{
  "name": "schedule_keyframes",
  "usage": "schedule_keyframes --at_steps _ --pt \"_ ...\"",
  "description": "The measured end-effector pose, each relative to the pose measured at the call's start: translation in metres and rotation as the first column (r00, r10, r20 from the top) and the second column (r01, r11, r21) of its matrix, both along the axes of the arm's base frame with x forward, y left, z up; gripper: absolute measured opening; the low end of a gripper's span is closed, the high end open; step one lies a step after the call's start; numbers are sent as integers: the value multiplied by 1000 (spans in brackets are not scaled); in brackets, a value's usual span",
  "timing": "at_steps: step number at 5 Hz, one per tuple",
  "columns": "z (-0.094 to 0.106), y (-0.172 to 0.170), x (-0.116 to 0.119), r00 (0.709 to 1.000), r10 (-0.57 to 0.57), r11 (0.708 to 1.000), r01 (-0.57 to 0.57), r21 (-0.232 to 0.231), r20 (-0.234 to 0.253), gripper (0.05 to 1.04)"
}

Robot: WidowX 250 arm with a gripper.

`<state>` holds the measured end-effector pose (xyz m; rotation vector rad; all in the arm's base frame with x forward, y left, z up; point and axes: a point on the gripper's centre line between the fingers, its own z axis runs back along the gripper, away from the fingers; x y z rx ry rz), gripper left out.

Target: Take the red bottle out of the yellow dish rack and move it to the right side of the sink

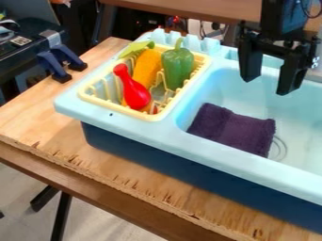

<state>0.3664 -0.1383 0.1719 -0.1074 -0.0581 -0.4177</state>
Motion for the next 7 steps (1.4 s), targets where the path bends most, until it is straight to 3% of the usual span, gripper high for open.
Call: schedule_keyframes --at_steps 1,2,3,4,5,6,7 --pt "-19 0 -1 999 0 1000 0 17 -52 1001" --pt "-26 10 -6 998 3 1000 -2 15 -69 1001" --pt "0 26 -13 1000 -12 1000 12 5 -20 1001" --pt "27 44 -34 999 -16 1000 16 -6 39 1001" --pt "53 66 -62 998 5 1000 -4 -20 58 1001" --pt "57 99 -89 995 66 996 -62 -60 76 1001" --pt "55 120 -101 990 97 994 -91 -55 107 1001"
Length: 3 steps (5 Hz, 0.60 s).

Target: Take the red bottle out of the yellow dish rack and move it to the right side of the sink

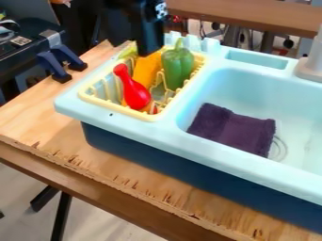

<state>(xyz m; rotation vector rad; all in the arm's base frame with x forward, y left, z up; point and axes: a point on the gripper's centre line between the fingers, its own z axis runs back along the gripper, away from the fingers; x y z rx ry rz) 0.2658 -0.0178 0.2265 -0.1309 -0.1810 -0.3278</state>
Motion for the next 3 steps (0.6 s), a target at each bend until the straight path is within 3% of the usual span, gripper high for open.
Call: schedule_keyframes --at_steps 2,3 --pt "-3 20 2 995 -32 999 32 1 89 1001" --pt "-15 26 6 999 -19 1000 19 1 51 1001"
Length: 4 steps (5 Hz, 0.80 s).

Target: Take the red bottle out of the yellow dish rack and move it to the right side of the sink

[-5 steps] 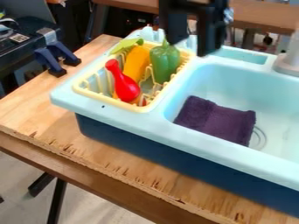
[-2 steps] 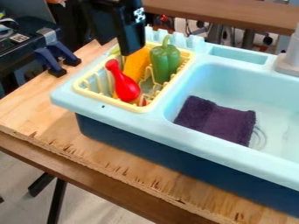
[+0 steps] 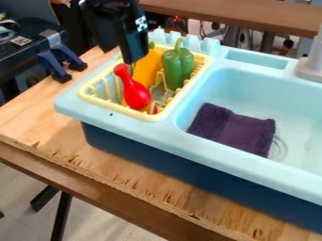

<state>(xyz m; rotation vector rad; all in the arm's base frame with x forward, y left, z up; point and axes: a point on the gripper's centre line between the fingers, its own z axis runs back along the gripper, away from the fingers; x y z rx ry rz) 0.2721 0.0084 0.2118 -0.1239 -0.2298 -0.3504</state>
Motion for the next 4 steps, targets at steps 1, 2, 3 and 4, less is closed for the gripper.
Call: schedule_keyframes --at_steps 1,2,3,4 --pt "-13 10 5 999 33 999 -33 -13 -43 1001" --pt "-16 13 3 997 60 998 -61 -17 -56 1001" --pt "-26 12 2 996 65 997 -68 -38 -65 1001" --pt "-40 4 6 993 27 999 -32 -44 -112 1001"
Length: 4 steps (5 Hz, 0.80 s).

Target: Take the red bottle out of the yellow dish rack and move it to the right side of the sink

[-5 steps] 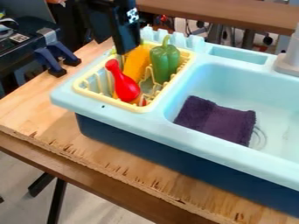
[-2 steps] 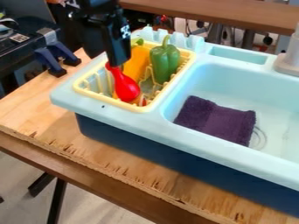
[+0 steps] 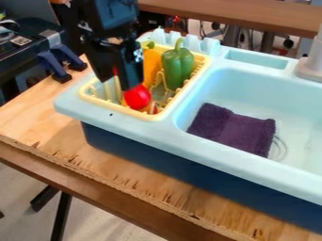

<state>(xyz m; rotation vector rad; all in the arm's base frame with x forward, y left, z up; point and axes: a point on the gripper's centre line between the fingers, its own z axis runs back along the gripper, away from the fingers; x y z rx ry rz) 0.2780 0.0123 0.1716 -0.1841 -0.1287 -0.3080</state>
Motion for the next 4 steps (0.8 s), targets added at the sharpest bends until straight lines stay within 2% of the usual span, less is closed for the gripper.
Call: schedule_keyframes --at_steps 1,2,3,4 --pt "-15 -6 8 999 -17 1000 18 23 -29 993" --pt "-11 -5 15 1000 -17 999 17 29 0 940" --pt "-11 -6 16 1000 -21 999 21 24 3 632" --pt "-6 -8 15 1000 -23 999 23 26 19 392"
